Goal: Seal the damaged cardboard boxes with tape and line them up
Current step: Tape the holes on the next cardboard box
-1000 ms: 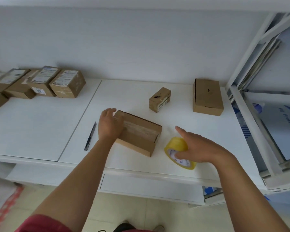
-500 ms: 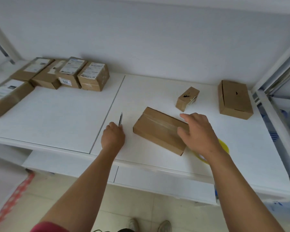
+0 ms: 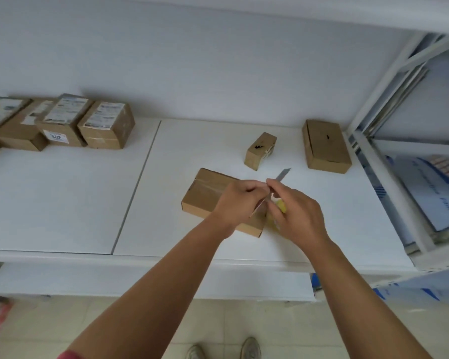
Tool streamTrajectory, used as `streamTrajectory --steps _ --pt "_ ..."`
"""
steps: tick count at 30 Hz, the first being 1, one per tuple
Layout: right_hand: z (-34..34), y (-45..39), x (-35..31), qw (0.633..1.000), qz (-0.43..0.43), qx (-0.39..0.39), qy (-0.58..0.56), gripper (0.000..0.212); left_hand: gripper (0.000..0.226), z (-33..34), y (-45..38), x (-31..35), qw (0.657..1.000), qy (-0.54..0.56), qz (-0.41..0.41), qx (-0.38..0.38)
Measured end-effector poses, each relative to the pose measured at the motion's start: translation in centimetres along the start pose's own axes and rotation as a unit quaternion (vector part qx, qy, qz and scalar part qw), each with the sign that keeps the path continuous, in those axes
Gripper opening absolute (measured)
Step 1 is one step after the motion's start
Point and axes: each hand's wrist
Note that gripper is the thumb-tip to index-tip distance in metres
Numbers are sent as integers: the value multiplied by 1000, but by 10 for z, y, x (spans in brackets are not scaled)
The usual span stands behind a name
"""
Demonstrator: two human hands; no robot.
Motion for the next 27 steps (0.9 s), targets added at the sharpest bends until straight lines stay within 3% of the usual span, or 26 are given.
streamTrajectory --steps 2,4,6,8,11,17,22,27 --pt "-2 4 12 998 3 65 13 32 31 12 -6 -1 1000 -1 -16 -21" --pt "-3 6 23 993 46 106 -1 31 23 16 -17 -7 999 11 -1 36" --pt "-1 6 33 985 99 137 -21 31 22 8 -30 -24 976 -158 96 113" --pt "2 6 38 976 147 142 -70 29 39 -5 -41 -44 913 -380 128 73" --pt "12 12 40 976 156 129 -84 26 57 -11 -51 -73 852 -517 84 0" --pt "27 9 40 981 188 -10 -50 28 59 -7 -61 -87 809 -585 54 10" --pt "-2 -4 86 985 163 -56 1 28 64 -20 -64 -91 798 -601 12 33" --pt "-14 -15 120 967 107 -219 73 24 65 -21 -65 -92 794 -606 -8 43"
Point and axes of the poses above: each hand's wrist, its own y-axis away from the middle knuckle, its own z-axis out of the palm, x = y × z, and after that the axes turned 9 degrees about y, right-handed
